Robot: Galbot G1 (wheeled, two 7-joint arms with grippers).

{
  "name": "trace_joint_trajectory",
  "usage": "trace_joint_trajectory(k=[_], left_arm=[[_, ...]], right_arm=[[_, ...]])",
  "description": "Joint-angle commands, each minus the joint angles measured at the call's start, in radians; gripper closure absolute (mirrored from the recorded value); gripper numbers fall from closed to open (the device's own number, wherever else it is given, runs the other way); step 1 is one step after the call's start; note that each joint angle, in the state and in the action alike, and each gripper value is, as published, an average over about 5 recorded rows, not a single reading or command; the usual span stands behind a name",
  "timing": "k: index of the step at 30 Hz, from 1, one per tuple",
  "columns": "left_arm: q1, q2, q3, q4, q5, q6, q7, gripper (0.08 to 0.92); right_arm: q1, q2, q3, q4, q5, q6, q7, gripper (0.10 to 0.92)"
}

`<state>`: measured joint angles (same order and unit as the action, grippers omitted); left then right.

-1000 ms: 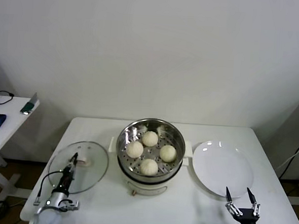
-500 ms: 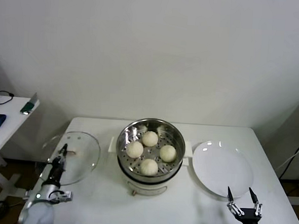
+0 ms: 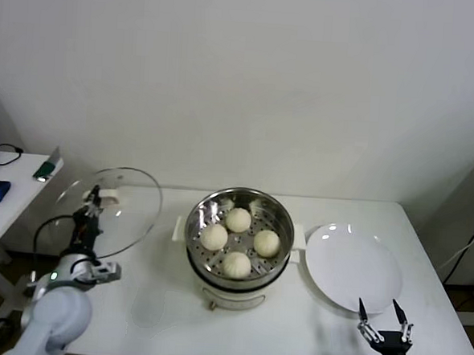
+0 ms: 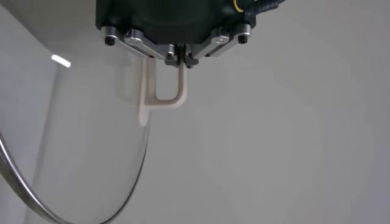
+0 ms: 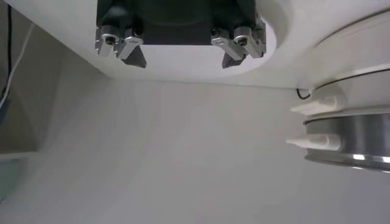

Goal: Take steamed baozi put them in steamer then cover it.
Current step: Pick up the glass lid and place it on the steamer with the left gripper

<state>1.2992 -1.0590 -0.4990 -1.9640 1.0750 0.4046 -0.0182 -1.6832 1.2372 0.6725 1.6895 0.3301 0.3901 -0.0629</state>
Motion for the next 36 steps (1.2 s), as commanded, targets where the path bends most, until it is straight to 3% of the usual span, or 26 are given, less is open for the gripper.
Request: trace_joint_trajectory(k=[1, 10, 20, 26, 36], left_arm=[[-0.140, -0.076, 0.378, -0.210, 0.168, 0.241, 0.222, 0.863], [-0.231, -0.284, 0.586, -0.124, 0.390, 0.291, 0.335, 0.862], [-0.273, -0.459, 0.694, -0.002, 0.516, 0.287, 0.345, 0.862], [-0.284, -0.502, 0.713, 0.087, 0.534, 0.280, 0.313, 0.863], [-0.267, -0.473, 0.684, 0.140, 0.548, 0.271, 0.279, 0.862]], right_arm=[[0.011, -0.009, -0.001, 0.003, -0.008, -0.004, -0.001, 0.203], [0.018, -0.031, 0.004, 0.002, 0.008, -0.004, -0.006, 0.203], [0.017, -0.045, 0.002, -0.010, 0.019, 0.009, -0.007, 0.203], [0.013, -0.052, 0.002, -0.014, 0.033, 0.018, -0.008, 0.203], [0.011, -0.060, 0.010, -0.023, 0.048, 0.027, -0.006, 0.203]])
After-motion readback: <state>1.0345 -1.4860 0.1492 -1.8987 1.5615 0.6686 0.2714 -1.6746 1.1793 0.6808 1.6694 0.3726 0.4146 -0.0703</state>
